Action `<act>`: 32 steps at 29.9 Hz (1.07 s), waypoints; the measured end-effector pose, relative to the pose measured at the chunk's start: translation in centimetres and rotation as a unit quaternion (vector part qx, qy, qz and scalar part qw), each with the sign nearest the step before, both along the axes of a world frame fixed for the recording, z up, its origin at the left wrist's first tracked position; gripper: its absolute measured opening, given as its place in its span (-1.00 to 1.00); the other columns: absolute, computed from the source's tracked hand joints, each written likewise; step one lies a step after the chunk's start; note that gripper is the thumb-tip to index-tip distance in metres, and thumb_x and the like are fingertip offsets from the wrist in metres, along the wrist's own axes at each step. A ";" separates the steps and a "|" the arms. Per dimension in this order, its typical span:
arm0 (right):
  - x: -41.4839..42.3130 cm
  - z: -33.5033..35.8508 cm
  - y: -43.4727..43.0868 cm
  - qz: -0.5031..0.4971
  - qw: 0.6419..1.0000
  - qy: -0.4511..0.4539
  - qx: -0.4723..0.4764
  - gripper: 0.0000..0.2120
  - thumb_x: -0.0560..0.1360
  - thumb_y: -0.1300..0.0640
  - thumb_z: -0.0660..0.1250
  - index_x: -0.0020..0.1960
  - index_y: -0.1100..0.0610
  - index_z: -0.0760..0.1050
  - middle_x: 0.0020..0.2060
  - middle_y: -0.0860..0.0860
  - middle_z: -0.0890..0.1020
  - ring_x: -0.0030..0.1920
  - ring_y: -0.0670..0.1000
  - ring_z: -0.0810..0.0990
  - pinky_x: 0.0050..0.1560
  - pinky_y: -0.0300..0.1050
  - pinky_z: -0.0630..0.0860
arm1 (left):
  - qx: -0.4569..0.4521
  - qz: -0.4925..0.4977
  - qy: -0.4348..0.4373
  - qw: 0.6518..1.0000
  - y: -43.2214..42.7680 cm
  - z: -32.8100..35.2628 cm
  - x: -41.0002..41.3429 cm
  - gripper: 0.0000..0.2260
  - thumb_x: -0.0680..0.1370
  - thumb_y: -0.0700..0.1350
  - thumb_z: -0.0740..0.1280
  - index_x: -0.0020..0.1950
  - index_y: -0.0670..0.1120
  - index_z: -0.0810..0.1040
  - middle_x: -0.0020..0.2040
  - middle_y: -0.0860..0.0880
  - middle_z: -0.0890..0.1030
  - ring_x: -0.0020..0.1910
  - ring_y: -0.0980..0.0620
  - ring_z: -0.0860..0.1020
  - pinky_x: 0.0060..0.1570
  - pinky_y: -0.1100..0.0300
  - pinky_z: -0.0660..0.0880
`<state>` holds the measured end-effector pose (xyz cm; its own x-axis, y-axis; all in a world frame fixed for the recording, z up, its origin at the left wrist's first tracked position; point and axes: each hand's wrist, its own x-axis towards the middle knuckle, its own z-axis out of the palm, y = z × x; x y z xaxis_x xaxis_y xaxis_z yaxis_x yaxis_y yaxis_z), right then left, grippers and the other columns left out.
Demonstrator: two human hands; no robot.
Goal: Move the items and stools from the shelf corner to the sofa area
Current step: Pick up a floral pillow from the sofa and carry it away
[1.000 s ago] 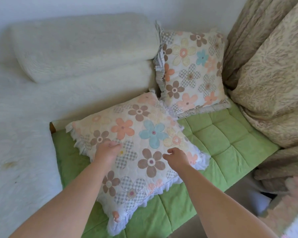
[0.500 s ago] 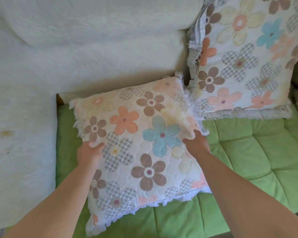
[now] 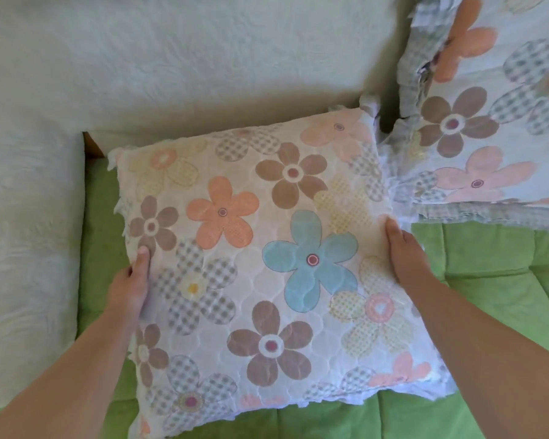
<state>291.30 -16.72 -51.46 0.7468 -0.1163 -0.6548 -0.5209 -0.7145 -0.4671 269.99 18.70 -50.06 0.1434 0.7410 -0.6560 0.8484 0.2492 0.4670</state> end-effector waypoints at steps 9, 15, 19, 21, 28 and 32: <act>2.3 -3.4 -2.4 -0.050 0.941 0.155 0.297 -0.27 0.17 -0.47 0.27 0.16 -0.01 0.59 0.02 0.05 0.71 0.02 0.05 0.69 0.05 -0.03 0.56 | -0.228 0.034 -0.171 0.958 1.3 -2.5 -0.2 -0.51 0.31 0.32 0.25 0.11 0.09 0.59 0.03 -0.03 0.68 0.07 -0.04 0.59 -0.01 0.00 0.49; 1.9 -2.0 -2.0 -0.075 0.934 0.156 0.314 -0.31 0.16 -0.46 0.30 0.11 -0.05 0.61 0.02 0.03 0.71 -0.01 0.02 0.70 0.00 -0.06 0.60 | -0.242 0.056 -0.211 0.945 1.5 -0.8 0.0 -0.45 0.35 0.26 0.30 0.27 0.05 0.54 0.11 -0.04 0.67 0.13 -0.08 0.59 0.01 -0.03 0.50; 1.0 0.3 -2.1 -0.091 0.941 0.143 0.292 -0.12 0.00 -0.53 0.38 0.20 -0.07 0.57 0.11 0.05 0.67 0.13 0.11 0.64 0.28 0.11 0.45 | -0.253 0.019 -0.241 0.937 1.6 1.5 -0.2 -0.24 0.18 0.31 0.49 0.32 0.04 0.51 0.21 -0.05 0.63 0.16 -0.06 0.61 0.08 -0.04 0.50; 0.0 2.2 -2.4 -0.100 0.944 0.137 0.282 -0.12 0.04 -0.52 0.37 0.23 -0.05 0.55 0.12 0.07 0.66 0.14 0.12 0.63 0.31 0.13 0.44 | -0.251 0.011 -0.243 0.937 2.0 3.1 -0.2 -0.29 0.20 0.28 0.49 0.29 0.04 0.54 0.22 -0.06 0.62 0.21 -0.08 0.58 0.18 -0.08 0.47; -4.2 9.6 -4.4 -0.179 0.950 0.069 0.246 0.02 -0.21 -0.58 0.36 0.11 -0.03 0.58 0.04 0.06 0.67 0.07 0.12 0.63 0.24 0.09 0.49 | -0.228 -0.020 -0.263 0.937 2.7 9.7 1.0 -0.56 0.25 0.20 0.51 0.08 0.07 0.66 0.13 -0.02 0.66 0.16 -0.05 0.59 0.30 -0.07 0.40; -7.6 14.3 -5.5 -0.228 0.941 0.021 0.249 -0.30 0.25 -0.48 0.26 0.19 -0.03 0.50 0.11 0.02 0.60 0.14 0.11 0.57 0.28 0.10 0.45 | -0.240 -0.080 -0.296 0.921 2.4 14.1 2.8 -0.74 0.44 0.12 0.38 0.06 0.05 0.66 0.04 -0.01 0.69 0.00 0.00 0.67 0.13 -0.01 0.51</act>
